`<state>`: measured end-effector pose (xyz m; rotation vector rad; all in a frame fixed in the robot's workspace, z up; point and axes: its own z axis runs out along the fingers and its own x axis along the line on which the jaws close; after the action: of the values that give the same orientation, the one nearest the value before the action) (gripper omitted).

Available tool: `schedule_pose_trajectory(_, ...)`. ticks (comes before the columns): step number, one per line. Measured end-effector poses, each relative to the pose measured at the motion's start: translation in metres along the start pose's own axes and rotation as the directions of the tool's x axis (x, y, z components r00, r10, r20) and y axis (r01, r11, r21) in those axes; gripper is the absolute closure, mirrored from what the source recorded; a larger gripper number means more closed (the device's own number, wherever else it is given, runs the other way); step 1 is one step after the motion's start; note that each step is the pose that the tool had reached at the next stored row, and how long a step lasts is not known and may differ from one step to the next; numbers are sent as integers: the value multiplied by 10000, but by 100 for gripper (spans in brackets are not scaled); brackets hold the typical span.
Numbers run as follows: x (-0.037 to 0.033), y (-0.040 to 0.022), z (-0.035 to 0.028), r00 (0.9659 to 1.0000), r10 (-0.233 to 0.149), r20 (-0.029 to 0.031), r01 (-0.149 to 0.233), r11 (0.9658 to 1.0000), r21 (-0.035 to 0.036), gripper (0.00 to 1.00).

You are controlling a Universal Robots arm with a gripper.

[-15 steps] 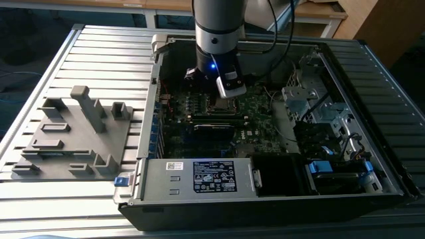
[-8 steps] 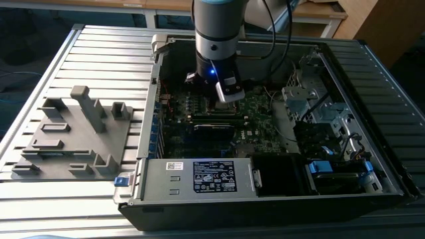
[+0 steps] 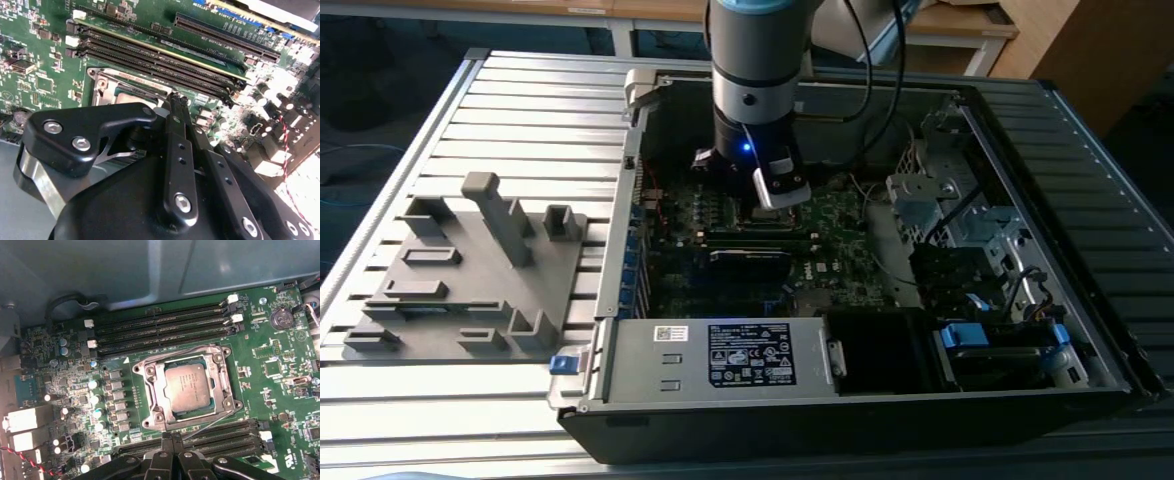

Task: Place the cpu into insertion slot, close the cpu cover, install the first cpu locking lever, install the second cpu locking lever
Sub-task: 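Install the second cpu locking lever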

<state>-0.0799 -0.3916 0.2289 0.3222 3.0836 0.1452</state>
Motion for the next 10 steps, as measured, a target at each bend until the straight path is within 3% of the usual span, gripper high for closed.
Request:
schedule_pose_trajectory(5,73,-22,66,10000,0,-1,0,10000,3,89)
schedule_pose_trajectory(10,85,-32,149,10000,-1,0,1,10000,0,89)
